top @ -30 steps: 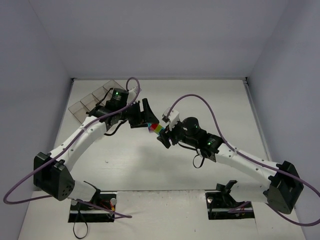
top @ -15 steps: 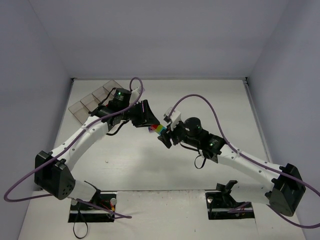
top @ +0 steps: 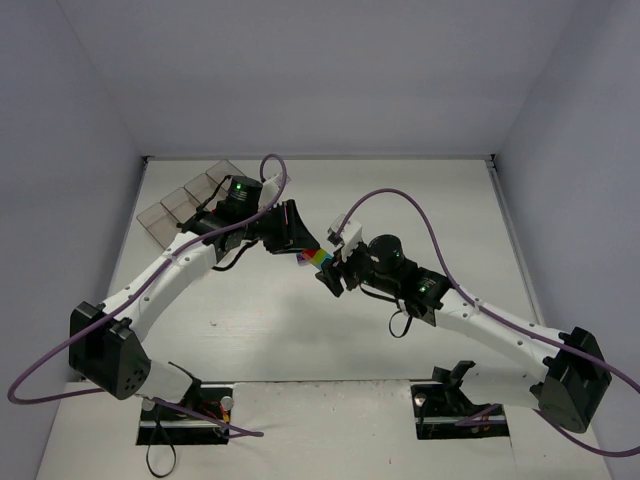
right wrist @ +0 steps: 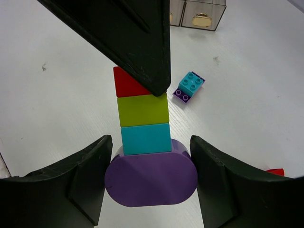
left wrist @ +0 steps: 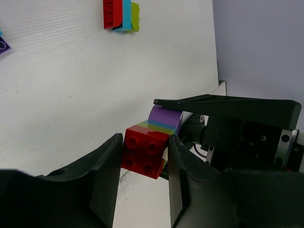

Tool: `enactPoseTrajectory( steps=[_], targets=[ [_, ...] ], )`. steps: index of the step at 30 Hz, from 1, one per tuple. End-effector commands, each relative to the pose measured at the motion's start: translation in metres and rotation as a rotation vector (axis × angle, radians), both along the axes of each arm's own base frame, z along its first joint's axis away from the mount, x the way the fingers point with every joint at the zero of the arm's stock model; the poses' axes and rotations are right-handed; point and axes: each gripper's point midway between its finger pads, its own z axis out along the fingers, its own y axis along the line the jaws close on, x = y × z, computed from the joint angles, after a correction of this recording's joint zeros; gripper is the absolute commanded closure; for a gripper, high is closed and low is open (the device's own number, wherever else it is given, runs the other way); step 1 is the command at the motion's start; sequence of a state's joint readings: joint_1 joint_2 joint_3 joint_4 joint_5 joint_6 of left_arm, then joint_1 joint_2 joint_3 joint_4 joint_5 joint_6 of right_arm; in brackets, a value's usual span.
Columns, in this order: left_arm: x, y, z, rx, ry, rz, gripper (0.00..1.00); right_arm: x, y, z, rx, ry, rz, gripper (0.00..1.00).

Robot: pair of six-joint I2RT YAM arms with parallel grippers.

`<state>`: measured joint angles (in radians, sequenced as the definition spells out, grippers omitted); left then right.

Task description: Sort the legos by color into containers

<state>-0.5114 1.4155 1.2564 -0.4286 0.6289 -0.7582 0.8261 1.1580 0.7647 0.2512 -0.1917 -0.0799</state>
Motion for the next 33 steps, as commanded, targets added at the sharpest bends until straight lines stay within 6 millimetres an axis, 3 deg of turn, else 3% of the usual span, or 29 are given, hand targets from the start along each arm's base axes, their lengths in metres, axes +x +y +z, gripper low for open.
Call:
enactPoseTrajectory(
  steps=[1,4,6,10,18,23,26,27,30,32,33],
  targets=[
    [0.001,-0.005,0.033,-0.063,-0.123,-0.026,1.00,0.007,0.012,0.035,0.081,-0.075,0.019,0.42],
    [0.001,-0.005,0.036,-0.066,-0.135,-0.026,1.00,0.009,0.015,0.039,0.084,-0.078,0.027,0.32],
    [0.001,-0.006,0.036,-0.067,-0.134,-0.027,1.00,0.010,0.019,0.041,0.085,-0.079,0.033,0.31],
    [0.003,-0.004,0.035,-0.059,-0.145,-0.015,1.00,0.015,0.023,0.048,0.088,-0.090,0.035,0.17],
    [0.004,-0.003,0.029,-0.035,-0.144,-0.024,1.00,0.023,0.024,0.049,0.068,-0.108,0.015,0.22],
    [0.004,-0.002,0.027,-0.024,-0.146,-0.030,1.00,0.024,0.022,0.042,0.032,-0.113,0.018,0.34],
    [0.004,-0.002,0.029,-0.023,-0.147,-0.035,1.00,0.025,0.020,0.040,0.024,-0.117,0.012,0.46],
    [0.004,-0.003,0.027,-0.020,-0.144,-0.040,1.00,0.026,0.019,0.039,0.019,-0.116,0.008,0.56],
    [0.003,-0.003,0.024,-0.015,-0.134,-0.044,1.00,0.028,0.019,0.041,0.020,-0.124,-0.002,0.74],
    [0.003,-0.003,0.024,-0.014,-0.136,-0.045,1.00,0.030,0.019,0.041,0.016,-0.130,-0.003,0.78],
    [0.003,-0.002,0.022,-0.011,-0.130,-0.044,1.00,0.030,0.019,0.042,0.016,-0.133,-0.006,0.88]
  ],
)
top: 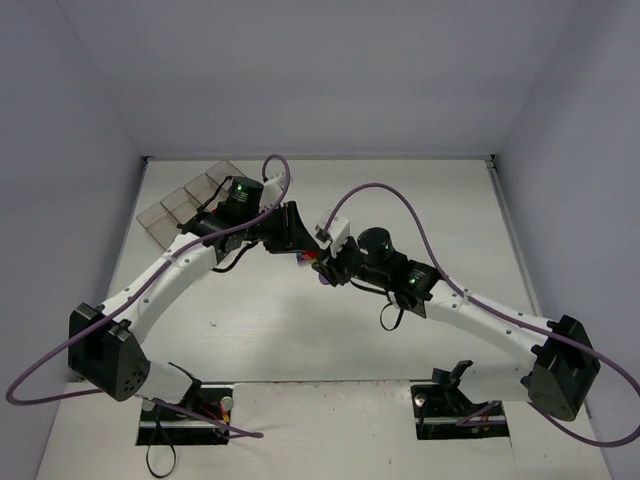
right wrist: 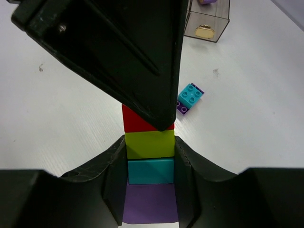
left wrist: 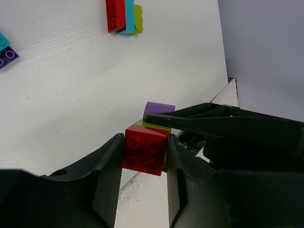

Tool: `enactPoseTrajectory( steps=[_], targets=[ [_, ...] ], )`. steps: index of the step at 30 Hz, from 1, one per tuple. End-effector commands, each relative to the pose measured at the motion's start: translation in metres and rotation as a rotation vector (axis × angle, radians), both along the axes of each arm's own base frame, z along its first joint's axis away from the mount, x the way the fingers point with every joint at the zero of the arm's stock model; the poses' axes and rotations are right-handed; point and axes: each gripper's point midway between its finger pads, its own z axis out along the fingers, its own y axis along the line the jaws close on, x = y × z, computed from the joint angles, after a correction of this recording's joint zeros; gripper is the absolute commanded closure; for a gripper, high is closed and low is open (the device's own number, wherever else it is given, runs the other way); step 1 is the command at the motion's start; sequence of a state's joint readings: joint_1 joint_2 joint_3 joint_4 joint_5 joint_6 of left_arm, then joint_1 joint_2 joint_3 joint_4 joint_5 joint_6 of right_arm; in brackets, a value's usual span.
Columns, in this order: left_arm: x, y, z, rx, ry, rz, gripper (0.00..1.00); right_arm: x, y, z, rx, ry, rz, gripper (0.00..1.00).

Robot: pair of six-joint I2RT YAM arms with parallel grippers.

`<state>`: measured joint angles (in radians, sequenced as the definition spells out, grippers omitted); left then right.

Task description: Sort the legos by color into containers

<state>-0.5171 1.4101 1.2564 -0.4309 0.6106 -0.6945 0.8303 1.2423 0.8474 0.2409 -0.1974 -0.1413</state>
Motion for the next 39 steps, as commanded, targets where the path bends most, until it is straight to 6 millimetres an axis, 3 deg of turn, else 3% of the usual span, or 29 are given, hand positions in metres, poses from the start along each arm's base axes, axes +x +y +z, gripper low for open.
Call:
enactPoseTrajectory(
  steps=[1,3,5,13,16,18,19,21,28,33,38,39],
  targets=[
    [0.002,-0.004,0.024,-0.040,-0.070,-0.018,1.00,0.018,0.004,0.037,0.058,-0.097,-0.037,0.92],
    [0.003,-0.003,0.022,-0.031,-0.070,-0.012,0.89,0.020,0.003,0.035,0.051,-0.098,-0.043,1.00],
    [0.003,-0.003,0.021,-0.028,-0.069,-0.011,0.77,0.020,0.002,0.035,0.051,-0.098,-0.045,1.00],
    [0.003,-0.002,0.020,-0.022,-0.076,-0.017,0.65,0.022,0.000,0.033,0.053,-0.091,-0.046,1.00],
    [0.002,-0.002,0.019,-0.017,-0.078,-0.026,0.66,0.022,-0.001,0.033,0.056,-0.088,-0.044,1.00],
    [0.001,-0.002,0.017,-0.016,-0.078,-0.031,0.73,0.023,-0.001,0.032,0.056,-0.083,-0.046,1.00],
    [0.001,-0.002,0.016,-0.014,-0.074,-0.033,0.88,0.023,-0.001,0.032,0.058,-0.080,-0.044,1.00],
    [0.001,-0.001,0.014,-0.008,-0.072,-0.035,1.00,0.024,-0.003,0.030,0.054,-0.078,-0.049,1.00],
    [0.013,0.014,0.011,-0.005,-0.062,-0.012,1.00,0.022,-0.019,0.006,0.028,-0.034,-0.077,1.00],
    [0.037,0.049,0.017,-0.007,-0.063,0.058,1.00,0.018,-0.037,-0.019,0.004,0.015,-0.112,1.00],
    [0.059,0.080,0.028,0.012,-0.085,0.118,1.00,0.018,-0.043,-0.027,-0.005,0.032,-0.130,1.00],
    [0.071,0.094,0.024,0.044,-0.091,0.165,1.00,0.019,-0.042,-0.028,-0.006,0.037,-0.131,1.00]
  ],
)
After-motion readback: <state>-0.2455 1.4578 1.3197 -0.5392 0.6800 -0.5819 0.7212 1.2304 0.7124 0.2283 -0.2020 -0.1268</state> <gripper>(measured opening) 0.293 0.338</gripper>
